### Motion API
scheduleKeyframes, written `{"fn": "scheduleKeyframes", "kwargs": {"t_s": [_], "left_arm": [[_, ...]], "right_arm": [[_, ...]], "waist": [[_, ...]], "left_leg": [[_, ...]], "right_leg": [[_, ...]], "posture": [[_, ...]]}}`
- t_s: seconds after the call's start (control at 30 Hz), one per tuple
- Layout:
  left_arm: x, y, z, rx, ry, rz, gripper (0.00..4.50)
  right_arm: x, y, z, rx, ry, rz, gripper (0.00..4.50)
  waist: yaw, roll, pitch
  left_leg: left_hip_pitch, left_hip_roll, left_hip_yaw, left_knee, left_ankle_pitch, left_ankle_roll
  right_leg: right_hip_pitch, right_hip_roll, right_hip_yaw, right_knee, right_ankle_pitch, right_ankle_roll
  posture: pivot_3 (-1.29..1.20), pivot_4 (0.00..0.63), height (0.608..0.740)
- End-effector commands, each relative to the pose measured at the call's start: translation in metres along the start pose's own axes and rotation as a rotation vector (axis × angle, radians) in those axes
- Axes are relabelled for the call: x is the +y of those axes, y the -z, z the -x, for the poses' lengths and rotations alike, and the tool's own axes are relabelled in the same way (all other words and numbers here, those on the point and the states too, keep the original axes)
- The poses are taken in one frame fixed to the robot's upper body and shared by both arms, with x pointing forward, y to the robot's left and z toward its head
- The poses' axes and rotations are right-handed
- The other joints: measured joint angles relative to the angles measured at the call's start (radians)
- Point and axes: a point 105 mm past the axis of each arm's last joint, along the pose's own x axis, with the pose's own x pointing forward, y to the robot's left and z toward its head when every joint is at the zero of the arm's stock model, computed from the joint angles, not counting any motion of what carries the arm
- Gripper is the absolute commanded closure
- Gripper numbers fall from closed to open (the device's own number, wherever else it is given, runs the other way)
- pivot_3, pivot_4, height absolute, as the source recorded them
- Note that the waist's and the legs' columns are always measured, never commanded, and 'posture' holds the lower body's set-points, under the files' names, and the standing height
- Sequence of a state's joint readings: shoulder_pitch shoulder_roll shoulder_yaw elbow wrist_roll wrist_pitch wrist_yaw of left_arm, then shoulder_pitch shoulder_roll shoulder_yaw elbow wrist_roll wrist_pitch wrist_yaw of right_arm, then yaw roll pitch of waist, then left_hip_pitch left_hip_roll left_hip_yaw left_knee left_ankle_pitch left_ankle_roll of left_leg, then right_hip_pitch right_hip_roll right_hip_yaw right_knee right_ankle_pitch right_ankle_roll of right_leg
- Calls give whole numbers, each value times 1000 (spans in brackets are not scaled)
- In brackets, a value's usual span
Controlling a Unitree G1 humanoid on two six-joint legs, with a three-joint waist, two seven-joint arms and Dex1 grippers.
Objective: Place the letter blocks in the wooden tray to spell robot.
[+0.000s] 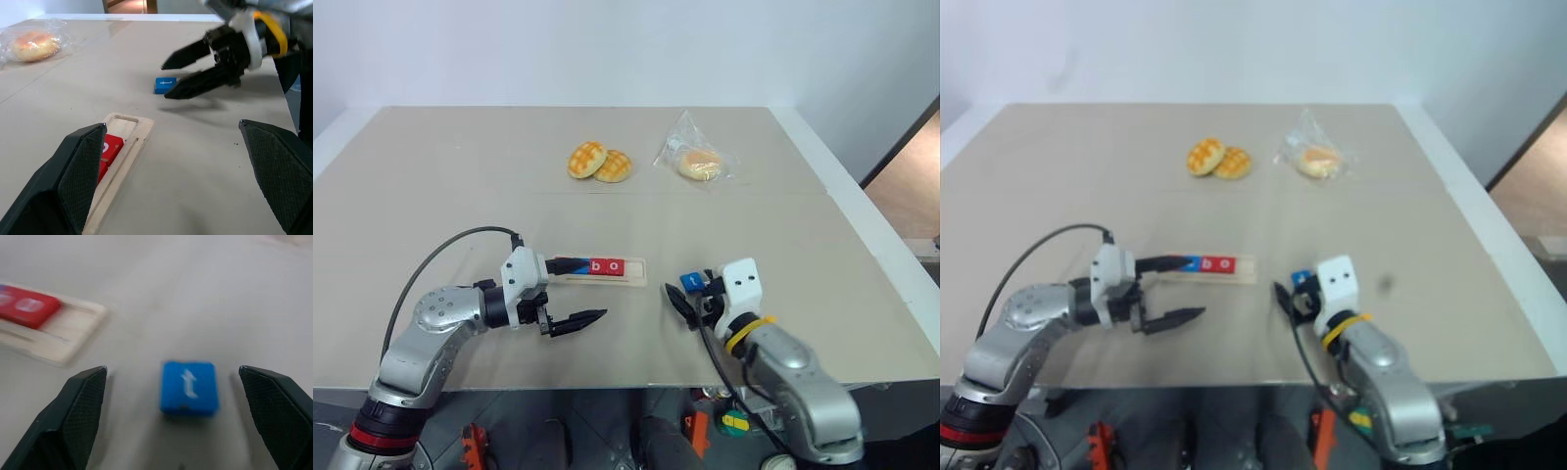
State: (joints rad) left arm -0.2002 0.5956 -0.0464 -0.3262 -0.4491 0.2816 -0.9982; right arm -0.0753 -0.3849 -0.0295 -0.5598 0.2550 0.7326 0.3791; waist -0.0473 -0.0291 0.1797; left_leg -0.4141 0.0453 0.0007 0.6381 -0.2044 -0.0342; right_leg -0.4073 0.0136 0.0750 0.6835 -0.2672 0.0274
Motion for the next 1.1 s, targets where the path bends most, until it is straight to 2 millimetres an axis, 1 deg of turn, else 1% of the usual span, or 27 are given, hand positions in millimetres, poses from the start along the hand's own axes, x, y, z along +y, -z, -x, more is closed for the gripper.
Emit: {"fn": "scheduleKeyframes", "kwargs": {"t_s": [0.03, 0.13, 0.23, 0.4, 0.5, 0.57, 0.6, 0.67, 0.83, 1.0, 1.1], "left_arm": [[-2, -8, 3, -14, 16, -42, 0], [1, -8, 1, -16, 19, -46, 0], [1, -8, -2, -21, 21, -51, 0], [0, -9, -3, -31, 13, -53, 0], [-1, -10, -1, -32, 2, -50, 0], [-2, -10, 0, -29, -6, -52, 0], [-2, -10, 1, -28, -10, -52, 0], [-2, -10, 2, -26, -17, -52, 0], [-2, -9, 4, -18, -22, -50, 0], [1, -8, 3, -11, -21, -53, 0], [2, -7, 2, -9, -20, -54, 0]], "right_arm": [[-19, -19, 8, -28, -187, 79, 33], [-28, -20, 1, 20, -406, 204, 33], [-37, -17, -11, 49, -546, 267, 33], [-46, -9, -32, 83, -687, 366, 33], [-46, 0, -38, 128, -771, 419, 33], [-50, 8, -39, 147, -782, 445, 33], [-52, 11, -39, 151, -789, 458, 277], [-56, 14, -40, 154, -787, 453, 277], [-55, 21, -36, 163, -814, 437, 277], [-47, 25, -25, 178, -825, 298, 277], [-42, 29, -20, 188, -805, 252, 277]], "waist": [[0, 0, 0], [-1, -1, 0], [-3, -1, 1], [-3, 0, 1], [-1, -1, 1], [-1, -1, 1], [1, -1, 1], [0, -1, 1], [1, -1, 1], [1, -1, 1], [2, -1, 1]], "left_leg": [[0, 0, 0, 1, 0, 0], [1, -1, 1, 1, 0, 0], [4, 1, 1, -1, 0, 2], [4, 2, 1, -3, 0, 2], [3, 2, 1, -3, 0, 2], [3, 1, 1, -3, 0, 2], [3, 1, 1, -3, 0, 2], [3, 0, 1, -3, 0, 2], [5, 0, 1, -1, 0, 2], [6, 0, 0, -1, 0, 2], [6, 0, 0, -1, 0, 2]], "right_leg": [[0, 0, 0, 0, 0, 0], [1, 0, 0, -1, 0, 1], [2, 2, 1, -1, 1, -1], [1, 4, 1, -1, 0, -3], [1, 3, 1, -1, 0, -2], [1, 2, 1, -1, 0, -2], [1, 1, 1, -1, 2, -6], [2, 0, 1, -1, 2, -7], [4, -1, 1, -1, 3, -5], [5, 0, 0, -1, 3, -5], [6, 0, 0, -1, 3, -6]], "posture": [[0, 150, 740], [0, 150, 740], [0, 150, 740], [0, 150, 740], [0, 150, 740], [0, 150, 740], [0, 150, 740], [0, 150, 740], [0, 150, 740], [0, 150, 740], [0, 150, 740]]}}
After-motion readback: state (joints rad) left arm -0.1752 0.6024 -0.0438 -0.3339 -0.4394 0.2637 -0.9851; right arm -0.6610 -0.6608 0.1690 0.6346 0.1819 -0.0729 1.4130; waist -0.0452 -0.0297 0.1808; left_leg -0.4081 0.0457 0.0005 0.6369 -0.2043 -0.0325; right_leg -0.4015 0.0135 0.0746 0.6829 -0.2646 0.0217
